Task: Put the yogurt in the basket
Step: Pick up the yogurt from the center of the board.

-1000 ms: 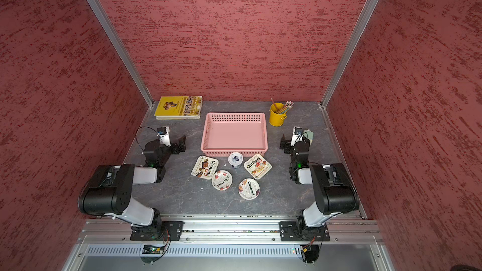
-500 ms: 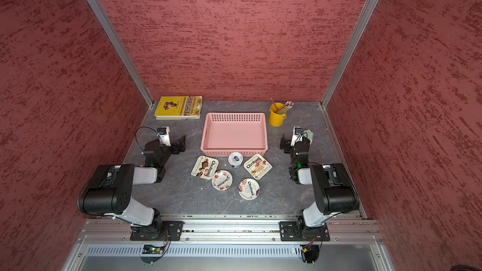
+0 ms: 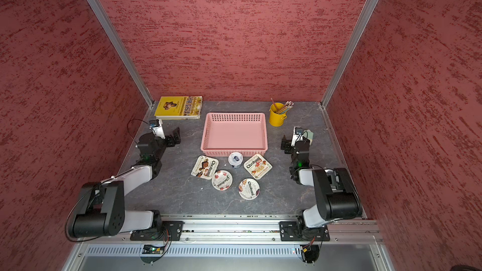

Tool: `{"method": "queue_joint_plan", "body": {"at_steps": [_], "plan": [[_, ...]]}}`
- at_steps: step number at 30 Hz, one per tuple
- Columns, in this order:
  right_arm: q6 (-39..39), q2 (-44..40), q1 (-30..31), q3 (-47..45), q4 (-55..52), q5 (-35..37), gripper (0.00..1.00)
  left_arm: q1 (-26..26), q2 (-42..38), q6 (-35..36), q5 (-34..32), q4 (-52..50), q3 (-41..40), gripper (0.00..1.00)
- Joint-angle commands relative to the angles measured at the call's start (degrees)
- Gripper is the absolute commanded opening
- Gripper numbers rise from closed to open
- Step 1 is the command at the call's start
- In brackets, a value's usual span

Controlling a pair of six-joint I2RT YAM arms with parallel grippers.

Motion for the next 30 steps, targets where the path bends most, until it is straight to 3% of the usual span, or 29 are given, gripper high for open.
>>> {"method": "queue_joint_plan", "body": {"at_steps": [1, 5, 9, 13, 17, 21, 25, 30], "plan": [[-1.7, -8.5, 1.4, 6.1, -14.6, 0.2, 0.92, -3.5, -5.3, -0.2, -9.4, -12.0, 1.8, 1.00], [-1.2, -17.3, 6.9, 12.9, -31.8, 3.3, 0.92, -8.1, -11.3, -2.9, -15.3, -27.3, 8.8, 1.00], [2.1, -19.1, 14.0, 21.9, -50.2, 7.5, 0.92, -14.7, -15.0, -5.9, -18.3, -41.4, 16.1, 1.00], [7.4, -19.3, 19.9, 29.7, -67.9, 9.0, 0.92, -20.3, -16.2, -9.4, -14.2, -56.8, 24.3, 1.00], [16.8, -23.0, 21.2, 31.6, -79.1, 0.4, 0.92, -25.5, -17.3, -14.0, -8.3, -67.9, 29.7, 1.00], [22.9, -27.6, 21.2, 30.4, -85.5, -6.3, 0.92, -30.6, -20.1, -18.5, -2.9, -72.1, 29.2, 1.00], [27.1, -28.8, 21.2, 28.3, -90.5, -12.0, 0.92, -37.8, -24.3, -20.9, 1.6, -69.5, 24.9, 1.00], [33.7, -29.9, 21.2, 19.1, -82.3, -20.5, 0.92, -48.4, -28.7, -16.8, 7.2, -59.4, 16.4, 1.00]]}}
